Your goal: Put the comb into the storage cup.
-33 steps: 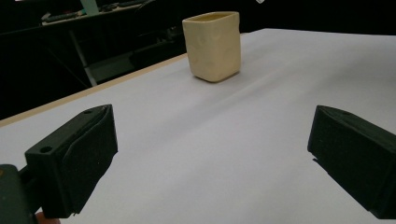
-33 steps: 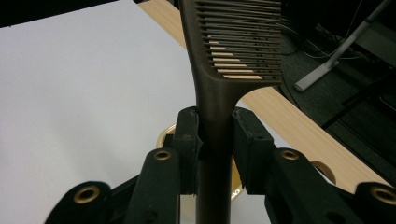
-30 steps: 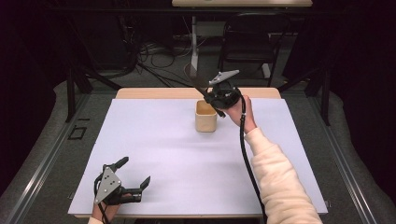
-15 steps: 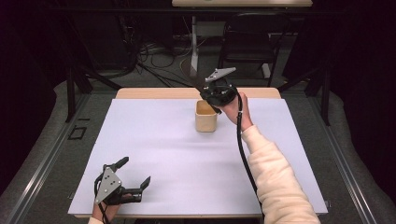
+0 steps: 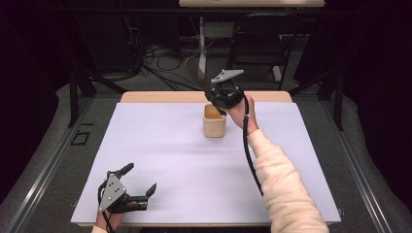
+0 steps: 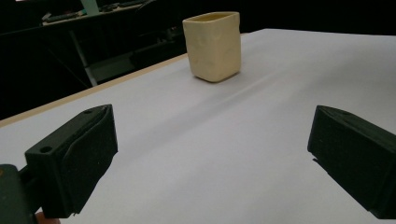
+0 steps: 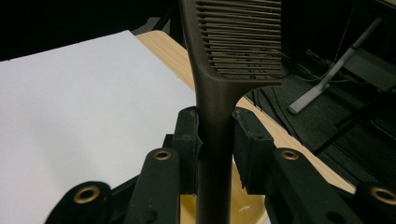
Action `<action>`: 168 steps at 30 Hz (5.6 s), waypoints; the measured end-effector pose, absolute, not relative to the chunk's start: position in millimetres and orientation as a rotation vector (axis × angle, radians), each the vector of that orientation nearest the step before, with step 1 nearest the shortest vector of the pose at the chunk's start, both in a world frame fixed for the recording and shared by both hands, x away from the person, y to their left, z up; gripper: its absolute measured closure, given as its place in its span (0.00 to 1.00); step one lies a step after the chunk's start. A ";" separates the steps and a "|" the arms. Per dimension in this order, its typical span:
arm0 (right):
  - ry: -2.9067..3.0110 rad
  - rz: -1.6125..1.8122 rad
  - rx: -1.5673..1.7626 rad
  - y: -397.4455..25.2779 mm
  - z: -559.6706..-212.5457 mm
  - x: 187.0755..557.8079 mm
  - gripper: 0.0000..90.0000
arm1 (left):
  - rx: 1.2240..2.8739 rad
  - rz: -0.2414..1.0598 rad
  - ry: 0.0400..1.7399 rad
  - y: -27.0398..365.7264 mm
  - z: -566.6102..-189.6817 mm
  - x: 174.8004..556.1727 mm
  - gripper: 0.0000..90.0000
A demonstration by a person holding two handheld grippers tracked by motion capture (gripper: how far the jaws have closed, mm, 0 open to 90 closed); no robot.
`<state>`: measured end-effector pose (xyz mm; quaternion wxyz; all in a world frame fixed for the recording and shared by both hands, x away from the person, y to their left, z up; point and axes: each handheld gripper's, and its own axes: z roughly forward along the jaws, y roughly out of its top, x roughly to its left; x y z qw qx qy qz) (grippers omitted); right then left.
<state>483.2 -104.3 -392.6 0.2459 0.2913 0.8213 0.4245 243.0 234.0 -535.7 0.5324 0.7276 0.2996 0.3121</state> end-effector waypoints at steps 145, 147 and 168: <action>2.345 1.049 0.859 -102.1 -456.3 493.8 0.52 | 1.736 0.754 0.719 234.4 -535.6 243.1 0.02; 2.344 1.049 0.862 -102.9 -454.6 492.5 0.49 | 1.737 0.755 0.719 234.3 -535.5 243.0 0.02; 2.463 1.159 0.790 -114.2 -439.7 448.8 0.11 | 1.733 0.754 0.718 233.6 -535.8 243.1 0.02</action>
